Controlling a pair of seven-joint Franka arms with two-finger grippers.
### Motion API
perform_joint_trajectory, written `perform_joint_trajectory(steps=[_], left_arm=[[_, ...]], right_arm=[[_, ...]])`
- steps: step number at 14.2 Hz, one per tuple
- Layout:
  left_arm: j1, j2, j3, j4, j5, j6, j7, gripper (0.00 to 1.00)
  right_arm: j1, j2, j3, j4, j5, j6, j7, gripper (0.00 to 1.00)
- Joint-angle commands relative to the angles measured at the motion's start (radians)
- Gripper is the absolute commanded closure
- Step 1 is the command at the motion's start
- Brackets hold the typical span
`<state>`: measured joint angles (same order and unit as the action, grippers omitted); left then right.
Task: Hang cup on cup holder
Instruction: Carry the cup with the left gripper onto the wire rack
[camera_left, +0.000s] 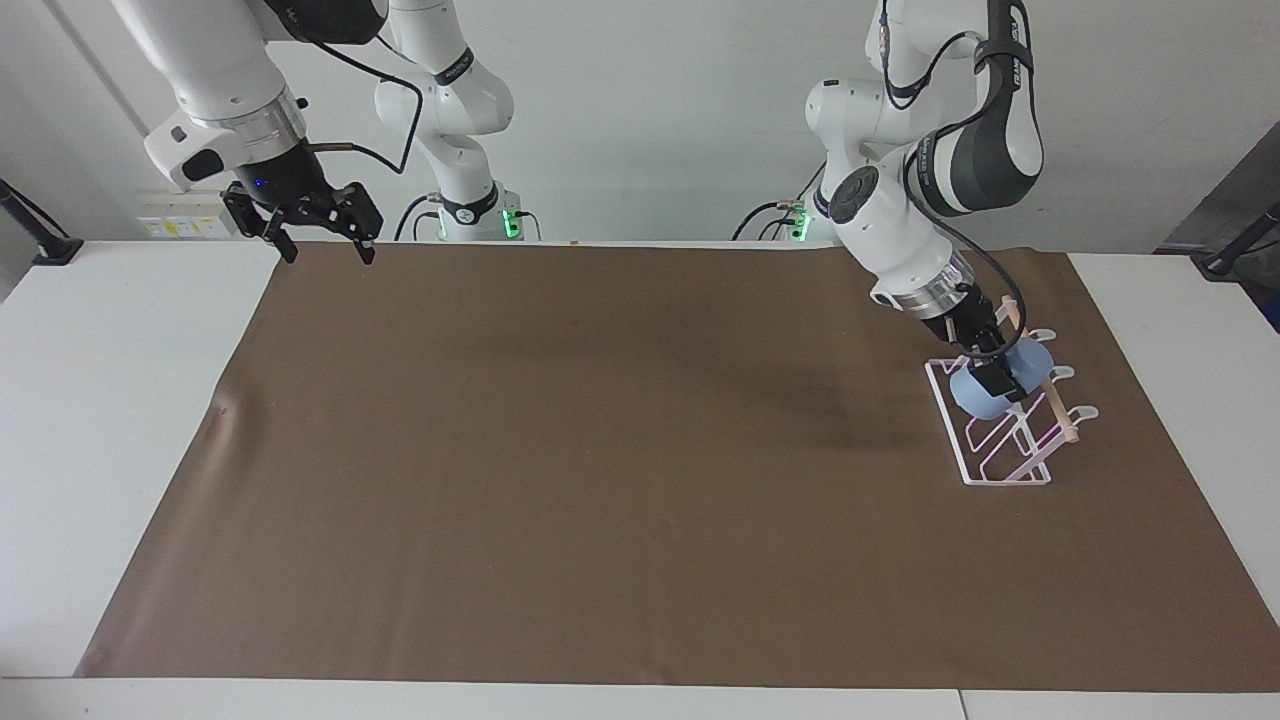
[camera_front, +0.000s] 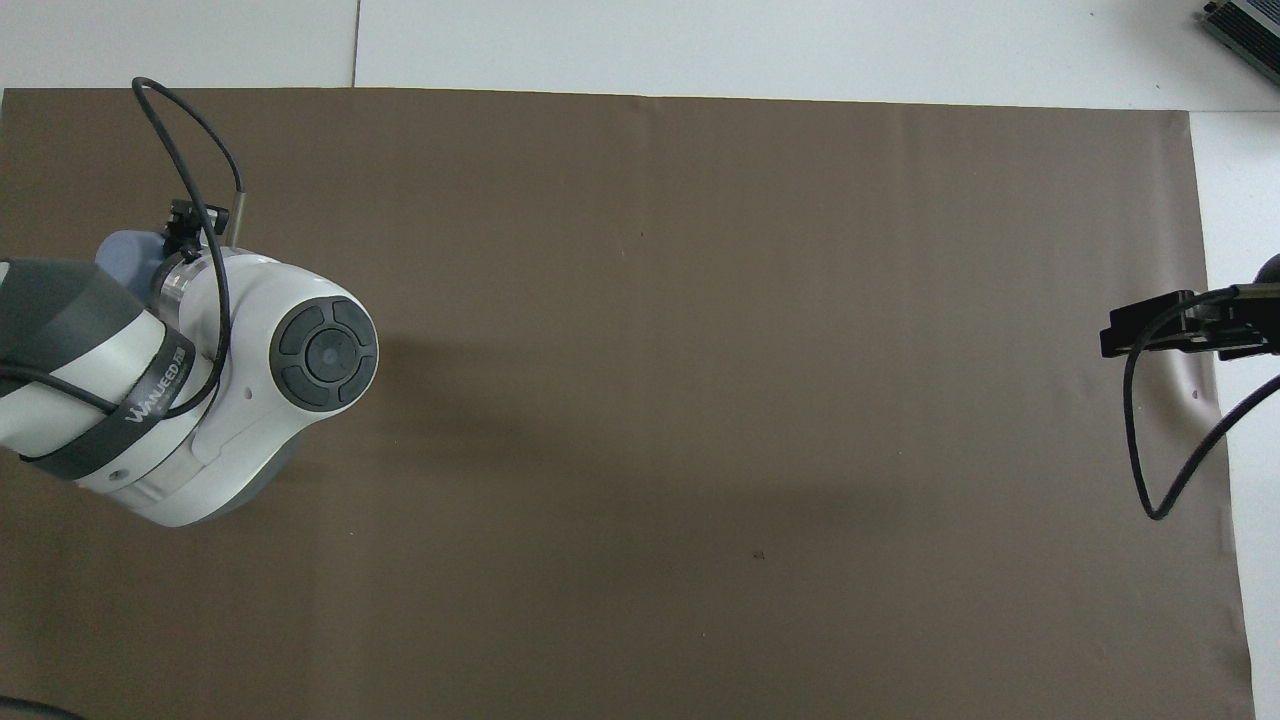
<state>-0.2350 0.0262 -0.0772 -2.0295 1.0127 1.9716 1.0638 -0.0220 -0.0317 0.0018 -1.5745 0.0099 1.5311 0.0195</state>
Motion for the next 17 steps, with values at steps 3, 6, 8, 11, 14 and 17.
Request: perform_joint_trajectory(steps=[3,6,8,11,14,17], left_arm=[[0.008,-0.04,-0.004,-0.037,0.017,-0.014,0.048,1.0],[0.013,-0.051,-0.004,-0.063,0.017,0.007,0.041,1.0],[0.038,-0.054,-0.003,-0.078,0.018,0.065,0.039,1.0],[0.043,-0.048,0.001,-0.071,0.026,0.093,0.038,1.0],[0.052,-0.043,0.002,-0.06,0.07,0.096,0.038,1.0],[0.059,-0.039,0.002,-0.044,0.072,0.096,0.038,1.0]], right_arm=[[-0.004,-0.024,0.015,-0.026,-0.025,0.017,0.023,0.0],[-0.006,-0.024,0.015,-0.022,-0.022,0.007,0.025,0.0],[-0.006,-0.025,0.015,-0.027,-0.022,0.007,0.025,0.0],[-0.006,-0.027,0.017,-0.03,-0.022,0.007,0.02,0.0],[-0.01,-0.028,0.017,-0.032,-0.021,0.007,0.017,0.0],[-0.012,-0.028,0.017,-0.035,-0.021,0.007,0.016,0.0]])
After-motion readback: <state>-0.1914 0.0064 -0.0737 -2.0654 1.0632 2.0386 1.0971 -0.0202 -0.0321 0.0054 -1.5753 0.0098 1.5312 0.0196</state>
